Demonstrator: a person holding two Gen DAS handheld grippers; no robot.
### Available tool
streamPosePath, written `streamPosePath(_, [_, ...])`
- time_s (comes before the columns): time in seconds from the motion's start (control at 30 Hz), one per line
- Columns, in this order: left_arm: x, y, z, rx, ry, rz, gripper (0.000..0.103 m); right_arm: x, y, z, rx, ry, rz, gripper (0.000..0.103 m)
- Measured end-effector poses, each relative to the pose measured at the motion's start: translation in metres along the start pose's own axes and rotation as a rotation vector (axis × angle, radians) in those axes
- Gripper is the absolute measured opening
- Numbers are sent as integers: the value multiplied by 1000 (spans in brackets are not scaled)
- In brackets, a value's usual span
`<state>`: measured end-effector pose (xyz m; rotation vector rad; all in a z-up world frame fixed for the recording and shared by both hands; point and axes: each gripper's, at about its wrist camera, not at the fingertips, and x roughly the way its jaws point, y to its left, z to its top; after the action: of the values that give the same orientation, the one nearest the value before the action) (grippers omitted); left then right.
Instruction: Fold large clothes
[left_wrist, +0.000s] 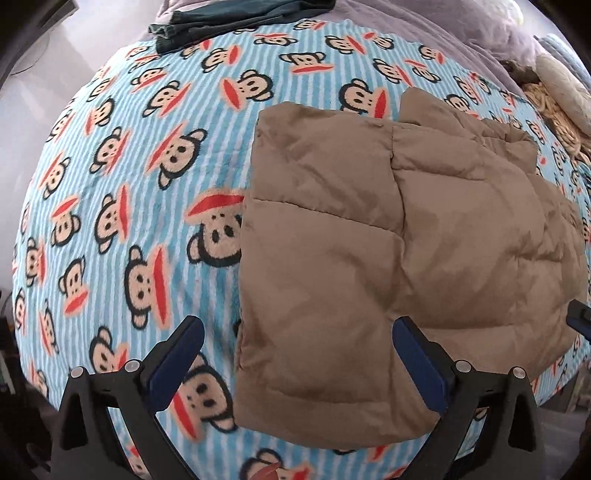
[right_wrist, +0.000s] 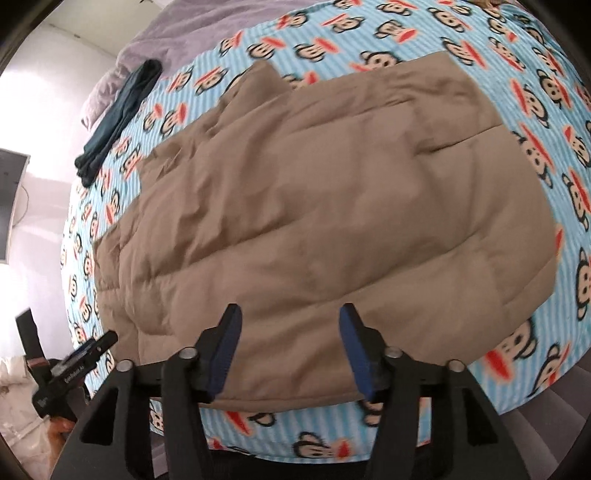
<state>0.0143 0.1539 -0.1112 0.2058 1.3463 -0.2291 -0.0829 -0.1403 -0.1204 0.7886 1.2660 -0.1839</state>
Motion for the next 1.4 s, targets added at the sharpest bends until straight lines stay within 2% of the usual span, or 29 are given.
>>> streamPosePath(0.1, [5,5,1,18,7,-20,102,3,16,-10,-12,-4,-8,75])
streamPosePath(0.13, [7,7,1,18,8,-24,102,4,22,-13,-18,-6,-1,84])
streamPosePath(0.17, [7,9,0,16,9,-26,102,5,25,-15,-21,-4,4,85])
streamPosePath(0.43, [18,36,-4,-40,26,-72,102,19,49,-11,-76,23,-21,87])
streamPosePath(0.6, [26,62,-1,-122,38,-130,102,20,54,-3,-85,25,-27,87])
streamPosePath(0.77, [38,76,11,-120,12,-221,102,14,58,10,-87,-3,-20,87])
streamPosePath(0.8, [42,80,16,-127,15,-255,102,13,61,13,-100,-14,-25,87])
streamPosePath(0.9, [61,89,30,-162,55,-415,102,13,65,23,-117,-34,-19,86])
streamPosePath(0.93, [66,89,33,-165,66,-453,102,13,67,24,-119,-37,-16,78])
streamPosePath(0.97, [71,88,37,-157,73,-481,102,15,68,28,-122,-37,-19,56])
streamPosePath(1.03, [76,82,41,-128,85,-515,102,21,69,35,-120,-34,-40,28])
streamPosePath(1.2, [90,53,44,-34,135,-610,102,23,76,50,-155,-66,-21,28])
streamPosePath(1.3, [104,35,45,21,163,-590,102,37,78,58,-180,-57,-55,28])
streamPosePath(1.4, [106,26,50,36,159,-612,102,61,69,65,-130,-15,-54,28])
